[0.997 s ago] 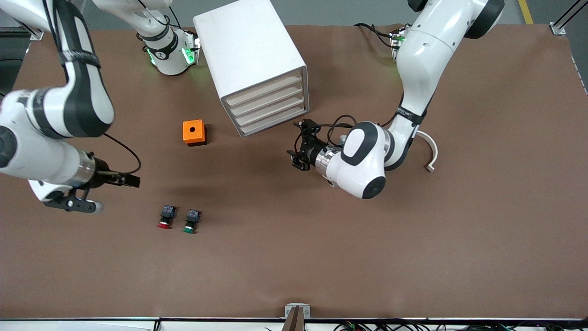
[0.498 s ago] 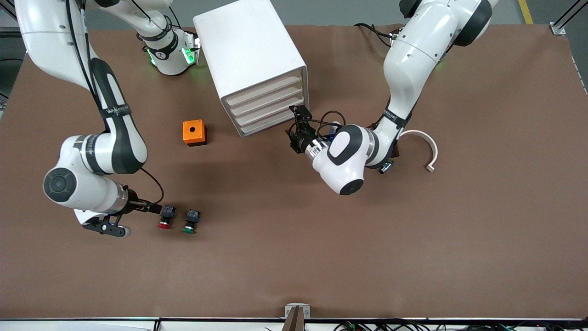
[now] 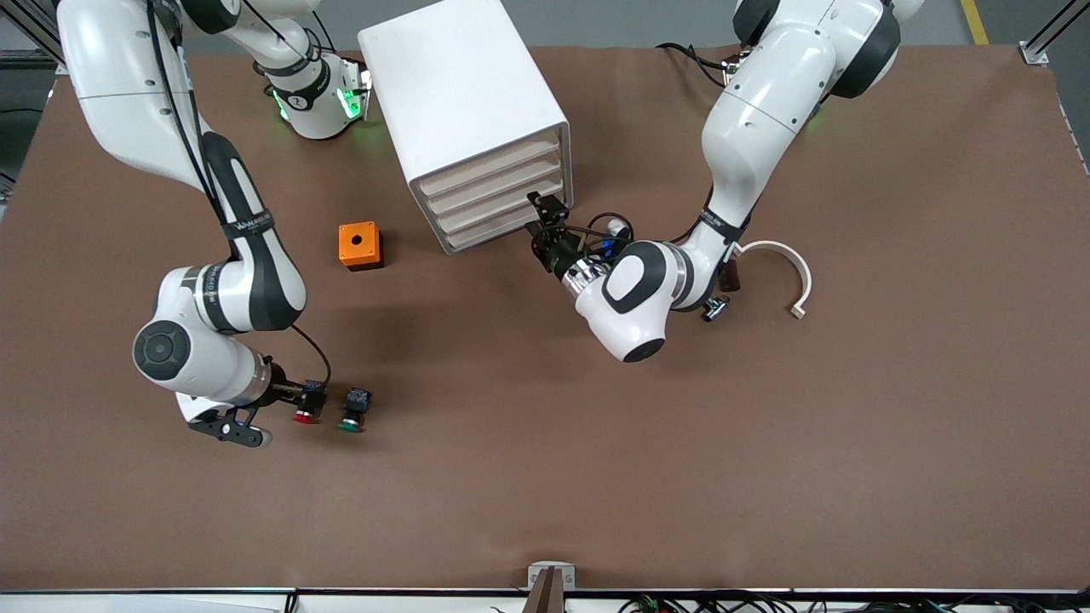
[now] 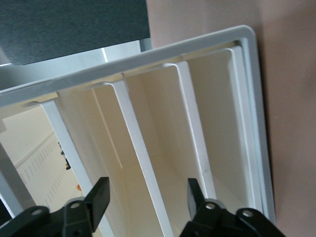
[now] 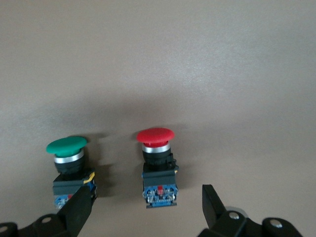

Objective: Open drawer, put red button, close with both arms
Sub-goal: 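Close the right gripper on the red button while the left gripper holds the drawer, then pull the drawer open with the left gripper while the right gripper lifts the button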

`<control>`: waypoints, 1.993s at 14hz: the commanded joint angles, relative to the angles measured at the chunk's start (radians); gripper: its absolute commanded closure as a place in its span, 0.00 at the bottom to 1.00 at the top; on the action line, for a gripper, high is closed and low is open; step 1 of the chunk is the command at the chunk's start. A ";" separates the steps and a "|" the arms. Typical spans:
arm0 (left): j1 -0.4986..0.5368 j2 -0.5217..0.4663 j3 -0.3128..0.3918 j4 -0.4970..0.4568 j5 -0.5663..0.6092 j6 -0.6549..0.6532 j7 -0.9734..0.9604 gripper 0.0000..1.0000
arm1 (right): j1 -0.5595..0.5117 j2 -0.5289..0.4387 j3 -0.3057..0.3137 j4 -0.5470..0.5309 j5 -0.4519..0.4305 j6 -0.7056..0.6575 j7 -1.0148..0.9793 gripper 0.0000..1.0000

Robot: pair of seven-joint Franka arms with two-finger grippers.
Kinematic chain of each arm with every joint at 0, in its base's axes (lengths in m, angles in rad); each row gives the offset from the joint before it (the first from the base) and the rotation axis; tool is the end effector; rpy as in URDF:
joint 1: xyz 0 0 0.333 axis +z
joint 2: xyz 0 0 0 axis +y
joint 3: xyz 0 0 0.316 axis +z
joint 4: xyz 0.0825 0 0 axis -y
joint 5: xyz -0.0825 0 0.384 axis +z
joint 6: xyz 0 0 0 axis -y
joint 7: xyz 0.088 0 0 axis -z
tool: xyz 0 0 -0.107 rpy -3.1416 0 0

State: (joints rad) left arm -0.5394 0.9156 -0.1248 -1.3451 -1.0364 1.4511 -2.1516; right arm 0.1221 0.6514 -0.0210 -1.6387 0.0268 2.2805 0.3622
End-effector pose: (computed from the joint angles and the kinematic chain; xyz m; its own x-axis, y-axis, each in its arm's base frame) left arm 0.4808 -0.4801 0.1992 -0.4324 0.8712 -0.2324 0.3120 -0.0973 -0.9451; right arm 0.6837 0.0717 0.2356 0.9625 -0.2710 -0.0115 -0.2710 -0.9626 -0.0036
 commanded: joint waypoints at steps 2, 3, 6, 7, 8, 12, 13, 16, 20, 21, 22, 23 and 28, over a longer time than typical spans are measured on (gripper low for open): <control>-0.022 0.026 0.001 0.007 -0.025 -0.060 -0.045 0.43 | -0.002 0.025 -0.001 -0.050 0.009 0.105 0.011 0.01; -0.031 0.028 0.001 0.007 -0.025 -0.073 -0.063 0.46 | -0.005 0.034 -0.001 -0.050 0.007 0.112 0.011 0.02; -0.040 0.028 0.001 -0.009 -0.025 -0.087 -0.083 0.47 | -0.004 0.051 -0.001 -0.049 0.005 0.116 0.011 0.10; -0.051 0.028 -0.001 -0.009 -0.027 -0.100 -0.083 0.47 | -0.005 0.056 -0.001 -0.047 0.005 0.116 0.011 0.15; -0.054 0.028 0.001 -0.009 -0.025 -0.100 -0.085 0.47 | -0.005 0.060 -0.001 -0.046 0.002 0.117 0.011 0.24; -0.085 0.040 -0.001 -0.011 -0.027 -0.103 -0.109 0.54 | -0.004 0.060 -0.001 -0.046 0.002 0.111 0.012 0.95; -0.089 0.046 -0.001 -0.011 -0.027 -0.103 -0.109 0.56 | -0.005 0.060 0.001 -0.046 0.002 0.108 0.012 1.00; -0.105 0.057 -0.001 -0.011 -0.027 -0.103 -0.116 0.68 | -0.007 0.057 -0.001 -0.040 0.002 0.103 0.011 1.00; -0.117 0.057 -0.006 -0.011 -0.027 -0.104 -0.116 0.79 | -0.002 0.040 0.001 -0.011 0.012 0.023 0.026 1.00; -0.119 0.057 -0.007 -0.011 -0.025 -0.107 -0.116 0.81 | -0.002 0.025 0.004 0.014 0.012 -0.049 0.053 1.00; -0.125 0.057 -0.007 -0.009 -0.027 -0.119 -0.116 0.84 | 0.004 0.004 0.004 0.029 0.012 -0.108 0.073 1.00; -0.125 0.057 -0.009 -0.008 -0.027 -0.126 -0.116 0.88 | 0.013 -0.025 0.004 0.033 0.013 -0.155 0.093 1.00; -0.103 0.057 -0.007 -0.006 -0.027 -0.135 -0.116 0.91 | 0.059 -0.153 0.007 0.020 0.053 -0.283 0.246 1.00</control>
State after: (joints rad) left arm -0.6549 0.9682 -0.1336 -1.3635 -1.0426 1.3367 -2.2587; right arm 0.1567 0.5626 -0.0147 -1.5847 0.0460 2.0405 0.5284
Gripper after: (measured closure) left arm 0.907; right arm 0.595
